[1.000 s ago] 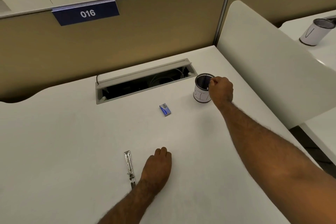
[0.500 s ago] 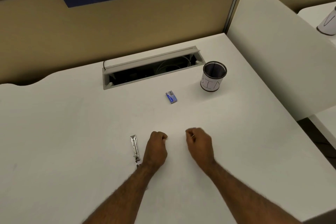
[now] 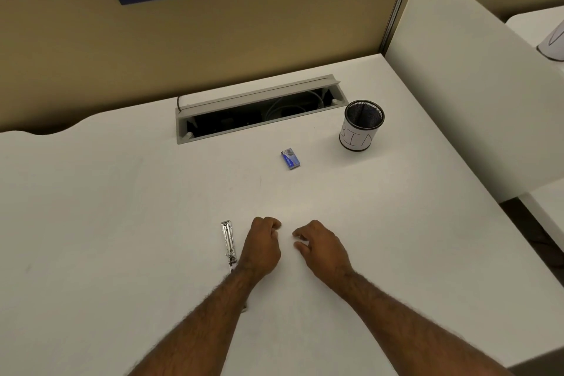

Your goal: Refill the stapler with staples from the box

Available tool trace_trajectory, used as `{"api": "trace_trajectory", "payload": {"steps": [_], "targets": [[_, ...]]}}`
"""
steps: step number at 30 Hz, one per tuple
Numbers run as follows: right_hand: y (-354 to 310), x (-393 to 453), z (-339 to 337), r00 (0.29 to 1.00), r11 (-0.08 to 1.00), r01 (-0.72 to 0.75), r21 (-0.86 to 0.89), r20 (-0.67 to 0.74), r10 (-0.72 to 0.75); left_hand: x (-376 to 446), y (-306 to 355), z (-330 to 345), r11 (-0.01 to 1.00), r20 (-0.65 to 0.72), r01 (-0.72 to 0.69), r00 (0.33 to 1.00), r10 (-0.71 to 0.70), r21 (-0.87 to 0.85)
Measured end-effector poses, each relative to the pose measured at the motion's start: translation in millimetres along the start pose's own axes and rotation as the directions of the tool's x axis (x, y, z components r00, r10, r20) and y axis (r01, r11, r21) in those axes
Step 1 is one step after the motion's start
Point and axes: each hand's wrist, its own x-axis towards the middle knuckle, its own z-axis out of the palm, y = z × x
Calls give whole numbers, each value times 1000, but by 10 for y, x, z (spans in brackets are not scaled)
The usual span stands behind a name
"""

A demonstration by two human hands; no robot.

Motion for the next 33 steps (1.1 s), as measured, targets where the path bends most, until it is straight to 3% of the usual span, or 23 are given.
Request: {"api": "trace_trajectory", "payload": {"steps": [20, 28, 33], "targets": [[-215, 224, -141, 972, 957, 40, -289, 231, 29, 43, -11, -23, 999, 47, -19, 999, 17, 44], [-269, 261, -180, 961, 959, -27, -280, 258, 103, 44, 3, -35, 999, 60, -13, 998, 10, 39], [-251, 272, -179, 955, 951, 40, -306, 290, 53, 43, 3, -35, 999, 68, -15, 998, 13, 42]]}}
